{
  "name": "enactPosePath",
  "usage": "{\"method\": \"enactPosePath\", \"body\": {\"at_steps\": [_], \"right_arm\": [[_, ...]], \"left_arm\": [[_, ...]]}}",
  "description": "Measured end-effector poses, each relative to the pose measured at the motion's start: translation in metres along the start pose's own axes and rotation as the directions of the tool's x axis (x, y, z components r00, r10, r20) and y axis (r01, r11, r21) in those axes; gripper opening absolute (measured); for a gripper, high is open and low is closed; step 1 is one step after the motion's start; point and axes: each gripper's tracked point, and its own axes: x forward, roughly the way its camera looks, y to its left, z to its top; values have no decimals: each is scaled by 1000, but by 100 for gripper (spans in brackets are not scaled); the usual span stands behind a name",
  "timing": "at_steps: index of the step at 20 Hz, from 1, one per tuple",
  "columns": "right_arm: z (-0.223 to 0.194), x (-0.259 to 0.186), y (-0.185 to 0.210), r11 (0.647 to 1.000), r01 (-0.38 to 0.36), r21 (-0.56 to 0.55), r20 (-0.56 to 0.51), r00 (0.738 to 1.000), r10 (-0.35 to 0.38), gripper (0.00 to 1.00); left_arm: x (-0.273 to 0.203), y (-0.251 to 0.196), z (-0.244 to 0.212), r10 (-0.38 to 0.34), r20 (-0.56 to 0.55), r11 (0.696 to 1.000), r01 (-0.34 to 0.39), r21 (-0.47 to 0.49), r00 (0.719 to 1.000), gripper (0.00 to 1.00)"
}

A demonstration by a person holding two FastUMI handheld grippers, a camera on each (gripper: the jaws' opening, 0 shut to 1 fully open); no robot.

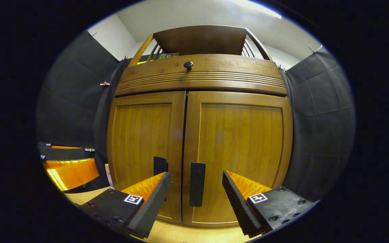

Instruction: Open the right door of the double-door shoe cabinet with the right hand, and open the left door with the left hand.

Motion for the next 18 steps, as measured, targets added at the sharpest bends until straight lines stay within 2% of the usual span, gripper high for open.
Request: {"method": "enactPosePath", "body": {"at_steps": [7,10,11,12,14,15,17,18], "right_arm": [[-35,50,-10,1000,29,-12,-46,999,-30,97],[-45,65,-20,998,58,-8,-45,997,-59,78],[-46,64,-18,998,67,-2,-40,997,-67,78],[-46,64,-22,996,88,-2,-32,996,-88,72],[-51,71,-21,997,81,13,-34,996,-81,61],[-54,75,-15,998,60,19,-38,998,-59,61],[-53,77,-15,997,71,6,-35,997,-71,34],[-54,74,-13,997,75,0,-36,997,-75,33]], "left_arm": [[-9,19,-3,49,-4,999,-49,9,999,93],[-14,26,-2,63,-8,998,-63,9,998,93],[-16,28,-2,71,-8,997,-71,14,997,93],[-18,30,-1,78,-6,997,-78,18,997,93],[-21,34,0,89,-5,996,-89,20,996,93],[-23,35,1,92,-5,995,-92,22,996,93],[-27,39,1,102,-3,995,-102,20,995,93],[-29,40,1,106,-4,994,-106,17,994,93]]}}
